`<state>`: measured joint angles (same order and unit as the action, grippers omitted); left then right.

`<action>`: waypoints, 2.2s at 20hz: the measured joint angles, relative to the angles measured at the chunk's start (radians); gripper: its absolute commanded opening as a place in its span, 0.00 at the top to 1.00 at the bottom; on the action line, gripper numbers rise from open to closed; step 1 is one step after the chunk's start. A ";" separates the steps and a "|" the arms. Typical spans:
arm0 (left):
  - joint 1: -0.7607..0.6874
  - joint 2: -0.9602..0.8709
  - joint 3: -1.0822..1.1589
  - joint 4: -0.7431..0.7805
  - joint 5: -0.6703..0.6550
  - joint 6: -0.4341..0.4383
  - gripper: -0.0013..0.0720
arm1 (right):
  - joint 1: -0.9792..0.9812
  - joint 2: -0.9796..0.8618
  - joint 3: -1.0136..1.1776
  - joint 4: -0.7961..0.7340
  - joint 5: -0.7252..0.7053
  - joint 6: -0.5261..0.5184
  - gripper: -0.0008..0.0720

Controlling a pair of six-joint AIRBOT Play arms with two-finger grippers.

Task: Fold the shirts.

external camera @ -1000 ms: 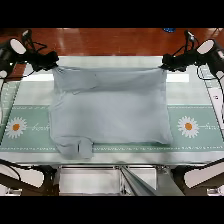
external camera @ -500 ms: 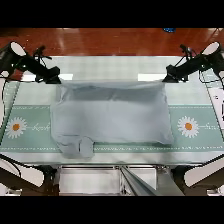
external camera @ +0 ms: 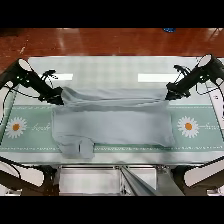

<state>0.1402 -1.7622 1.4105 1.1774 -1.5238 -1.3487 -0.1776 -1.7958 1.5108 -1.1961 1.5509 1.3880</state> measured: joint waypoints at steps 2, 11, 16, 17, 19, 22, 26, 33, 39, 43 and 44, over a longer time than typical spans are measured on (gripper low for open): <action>-0.002 0.002 -0.010 0.000 -0.003 0.002 0.96 | 0.000 0.002 -0.011 -0.010 -0.005 0.005 0.94; 0.048 0.087 -0.034 0.008 0.000 -0.074 0.29 | -0.022 0.100 -0.046 -0.067 -0.048 0.046 0.43; 0.233 0.359 -0.296 -0.008 0.092 -0.098 0.29 | -0.124 0.372 -0.351 0.032 -0.234 0.026 0.43; 0.280 0.424 -0.385 -0.029 0.119 -0.098 0.29 | -0.139 0.438 -0.453 0.100 -0.280 -0.009 0.43; 0.370 0.550 -0.584 -0.097 0.163 -0.072 0.29 | -0.151 0.563 -0.645 0.247 -0.355 -0.087 0.43; 0.442 0.665 -0.803 -0.127 0.196 -0.042 0.29 | -0.146 0.715 -0.863 0.404 -0.439 -0.166 0.43; 0.456 0.722 -0.950 -0.105 0.206 -0.039 0.29 | -0.139 0.831 -0.997 0.496 -0.470 -0.207 0.43; 0.341 0.736 -1.030 -0.113 0.202 -0.073 0.29 | -0.137 0.878 -1.044 0.584 -0.482 -0.222 0.43; 0.185 0.727 -1.071 -0.183 0.319 -0.113 0.96 | -0.249 0.883 -1.045 0.602 -0.496 -0.190 0.43; 0.151 0.727 -1.073 -0.198 0.356 -0.117 0.96 | -0.424 0.883 -1.051 0.430 -0.373 -0.148 0.43; 0.148 0.727 -1.073 -0.200 0.362 -0.113 0.96 | -0.447 0.883 -1.057 0.387 -0.342 -0.127 0.43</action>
<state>0.2878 -1.0348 0.3374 0.9775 -1.1618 -1.4620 -0.6250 -0.9131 0.4534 -0.8089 1.2087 1.2610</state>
